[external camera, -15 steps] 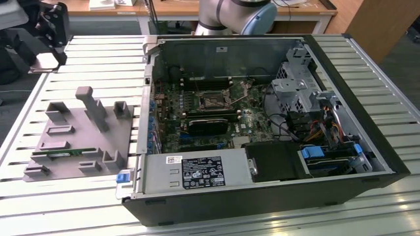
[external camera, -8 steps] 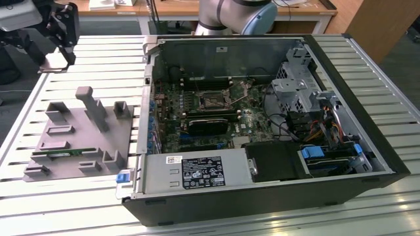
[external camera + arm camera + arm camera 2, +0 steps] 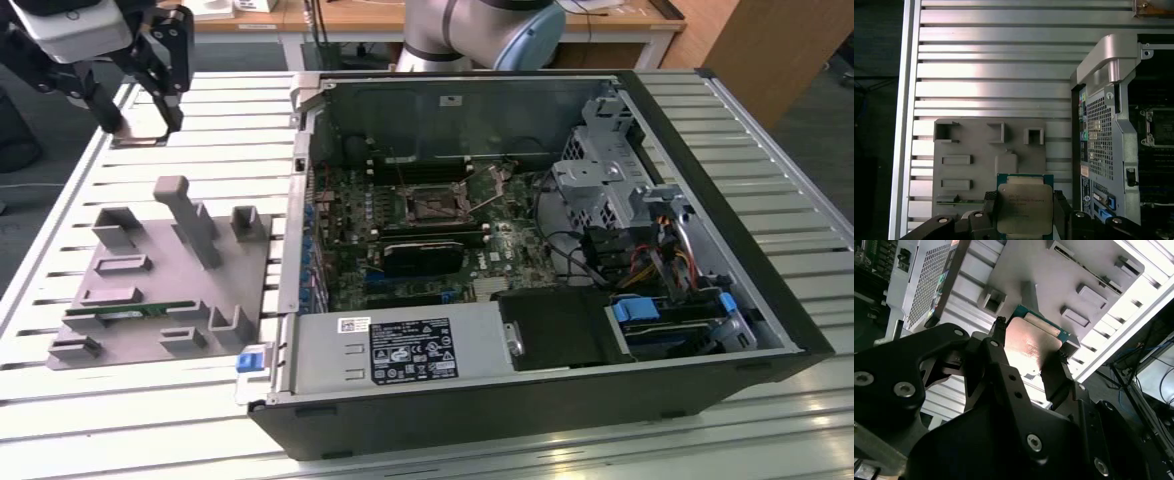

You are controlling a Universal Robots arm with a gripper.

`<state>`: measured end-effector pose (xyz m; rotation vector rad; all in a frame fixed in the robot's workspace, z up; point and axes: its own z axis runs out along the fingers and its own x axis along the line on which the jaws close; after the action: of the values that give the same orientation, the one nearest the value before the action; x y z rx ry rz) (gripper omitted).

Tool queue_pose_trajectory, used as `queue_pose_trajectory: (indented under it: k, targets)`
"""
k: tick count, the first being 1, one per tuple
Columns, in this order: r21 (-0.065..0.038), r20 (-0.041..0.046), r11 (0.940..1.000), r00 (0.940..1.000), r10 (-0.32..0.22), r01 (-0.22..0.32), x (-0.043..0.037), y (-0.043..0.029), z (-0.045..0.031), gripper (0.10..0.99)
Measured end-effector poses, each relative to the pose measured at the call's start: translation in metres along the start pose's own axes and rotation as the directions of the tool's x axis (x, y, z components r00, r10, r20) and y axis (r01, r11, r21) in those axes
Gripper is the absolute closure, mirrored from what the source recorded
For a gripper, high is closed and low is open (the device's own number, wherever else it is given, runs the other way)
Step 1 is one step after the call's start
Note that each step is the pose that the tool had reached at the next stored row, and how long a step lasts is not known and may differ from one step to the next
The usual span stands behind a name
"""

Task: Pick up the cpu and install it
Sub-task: 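Pick up the cpu and move it towards the insertion slot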

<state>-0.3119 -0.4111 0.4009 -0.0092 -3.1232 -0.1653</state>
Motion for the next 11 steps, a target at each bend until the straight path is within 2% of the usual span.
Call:
queue_pose_trajectory:
  k: [6,11]
  targets:
    - [0.0,0.0,1.0,1.0,0.0,0.0,-0.02,0.0001,-0.0001,0.553]
    - [0.0,0.0001,1.0,1.0,0.0,0.0,-0.0408,0.0003,-0.0002,0.553]
